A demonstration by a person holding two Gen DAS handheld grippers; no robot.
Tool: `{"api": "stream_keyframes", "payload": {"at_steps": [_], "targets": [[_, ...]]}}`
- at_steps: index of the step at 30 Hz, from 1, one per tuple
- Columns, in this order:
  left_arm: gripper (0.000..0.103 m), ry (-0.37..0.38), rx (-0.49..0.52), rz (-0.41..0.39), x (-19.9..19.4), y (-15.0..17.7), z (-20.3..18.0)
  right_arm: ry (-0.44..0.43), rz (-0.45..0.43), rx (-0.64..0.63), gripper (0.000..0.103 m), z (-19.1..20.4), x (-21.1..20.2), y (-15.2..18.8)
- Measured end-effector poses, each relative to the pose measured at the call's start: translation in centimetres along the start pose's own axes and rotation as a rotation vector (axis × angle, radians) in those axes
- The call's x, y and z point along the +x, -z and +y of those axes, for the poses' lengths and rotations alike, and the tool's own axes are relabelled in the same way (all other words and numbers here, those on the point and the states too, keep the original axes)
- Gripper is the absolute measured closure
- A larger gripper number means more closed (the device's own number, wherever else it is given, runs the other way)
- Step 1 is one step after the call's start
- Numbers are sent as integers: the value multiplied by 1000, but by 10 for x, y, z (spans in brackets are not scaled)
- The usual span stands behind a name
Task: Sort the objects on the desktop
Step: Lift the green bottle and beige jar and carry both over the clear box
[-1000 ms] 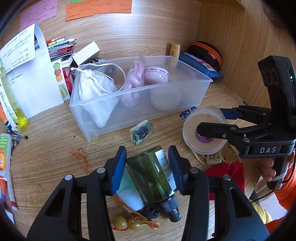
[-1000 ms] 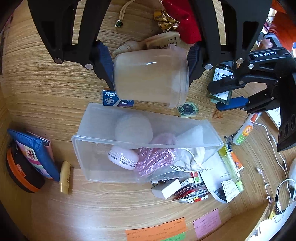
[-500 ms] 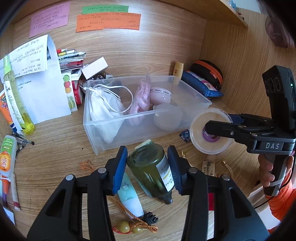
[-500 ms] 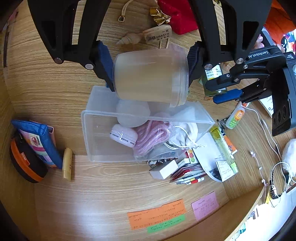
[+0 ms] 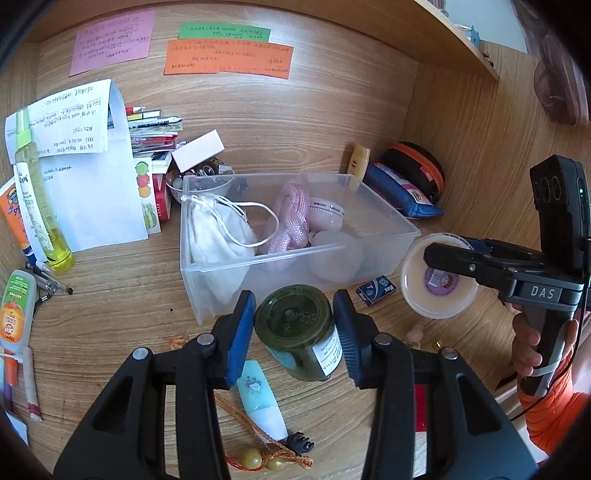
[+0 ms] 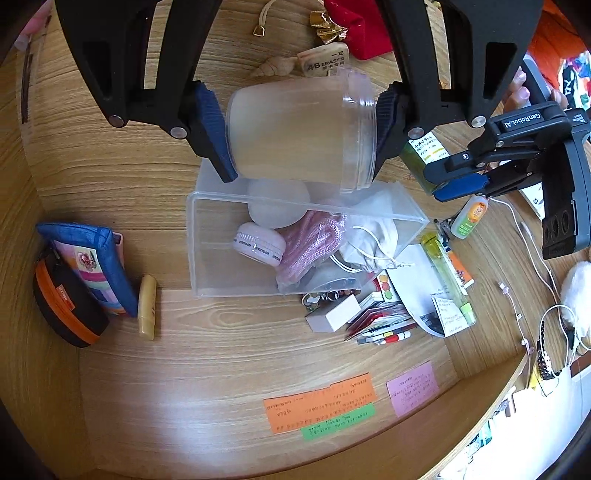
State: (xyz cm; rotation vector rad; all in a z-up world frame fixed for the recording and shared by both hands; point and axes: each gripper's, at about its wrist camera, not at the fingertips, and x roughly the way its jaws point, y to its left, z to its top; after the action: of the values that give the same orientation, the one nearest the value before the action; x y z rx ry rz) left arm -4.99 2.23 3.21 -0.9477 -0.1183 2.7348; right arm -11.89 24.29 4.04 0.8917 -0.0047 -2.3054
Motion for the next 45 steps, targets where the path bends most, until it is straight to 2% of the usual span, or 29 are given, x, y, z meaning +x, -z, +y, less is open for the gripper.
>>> {"api": "stream_keyframes", "payload": {"at_steps": [16, 30, 39, 45], "targets": [[60, -42, -11, -105, -30, -44, 24, -26, -72, -22, 40, -1, -10, -43], [60, -65, -47, -171, -32, -81, 46, -36, -55, -18, 40, -4, 24, -70], [60, -77, -31, -132, 2, -88, 52, -4, -29, -5, 40, -5, 56, -64], [60, -68, -31, -82, 27, -81, 58, 28, -46, -23, 40, -4, 55, -60]]}}
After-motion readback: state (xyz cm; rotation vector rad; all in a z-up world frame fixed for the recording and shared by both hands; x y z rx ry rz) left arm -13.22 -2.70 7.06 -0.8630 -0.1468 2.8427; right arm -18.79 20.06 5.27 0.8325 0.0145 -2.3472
